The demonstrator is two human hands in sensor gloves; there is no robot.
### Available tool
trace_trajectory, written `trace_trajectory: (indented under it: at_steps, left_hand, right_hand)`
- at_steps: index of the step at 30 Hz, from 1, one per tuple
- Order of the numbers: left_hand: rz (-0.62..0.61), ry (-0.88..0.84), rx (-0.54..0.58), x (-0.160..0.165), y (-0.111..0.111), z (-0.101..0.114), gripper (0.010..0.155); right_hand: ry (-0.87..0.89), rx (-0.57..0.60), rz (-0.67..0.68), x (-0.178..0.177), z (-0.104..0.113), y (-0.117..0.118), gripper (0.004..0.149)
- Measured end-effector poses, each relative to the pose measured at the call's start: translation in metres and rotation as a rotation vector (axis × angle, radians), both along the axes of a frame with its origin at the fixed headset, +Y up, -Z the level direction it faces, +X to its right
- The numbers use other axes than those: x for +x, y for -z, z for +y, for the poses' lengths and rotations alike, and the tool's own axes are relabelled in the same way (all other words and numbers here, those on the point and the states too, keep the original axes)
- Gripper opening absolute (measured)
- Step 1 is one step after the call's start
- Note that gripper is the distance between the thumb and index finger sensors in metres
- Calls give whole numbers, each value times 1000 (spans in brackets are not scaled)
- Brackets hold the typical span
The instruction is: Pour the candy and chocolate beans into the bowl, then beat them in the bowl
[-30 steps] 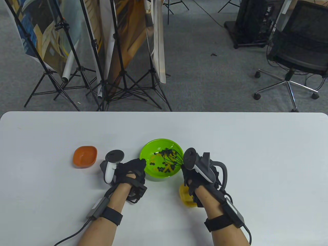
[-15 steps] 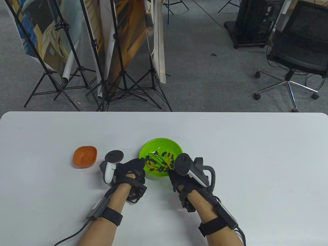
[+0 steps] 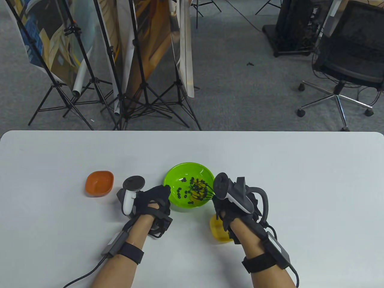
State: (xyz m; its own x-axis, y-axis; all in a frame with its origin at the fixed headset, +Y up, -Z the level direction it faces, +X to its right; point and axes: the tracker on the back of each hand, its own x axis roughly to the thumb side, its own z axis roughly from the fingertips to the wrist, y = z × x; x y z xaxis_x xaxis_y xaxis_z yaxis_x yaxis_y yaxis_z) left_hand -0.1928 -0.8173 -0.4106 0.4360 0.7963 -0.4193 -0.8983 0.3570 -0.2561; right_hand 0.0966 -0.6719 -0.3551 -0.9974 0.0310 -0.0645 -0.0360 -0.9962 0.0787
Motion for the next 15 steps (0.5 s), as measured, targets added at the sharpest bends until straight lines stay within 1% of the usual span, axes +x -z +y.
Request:
trace_trajectory:
  at_steps: [4, 8, 10, 12, 13, 15]
  left_hand:
    - [-6, 0, 0, 0, 0, 0, 46]
    - [-8, 2, -1, 0, 1, -1, 46]
    - [-10, 1, -3, 0, 1, 0, 45]
    - [-14, 8, 1, 0, 1, 0, 46]
    - [-11, 14, 2, 0, 1, 0, 46]
    - [-10, 12, -3, 0, 1, 0, 46]
  right_hand:
    - [11, 26, -30, -1, -9, 5, 55]
    - [90, 60, -36, -3, -22, 7, 56]
    - [156, 56, -25, -7, -31, 8, 57]
    - [242, 25, 8, -14, -42, 7, 57]
    - [260, 24, 17, -17, -44, 5, 57]
    - [241, 16, 59, -22, -44, 1, 57]
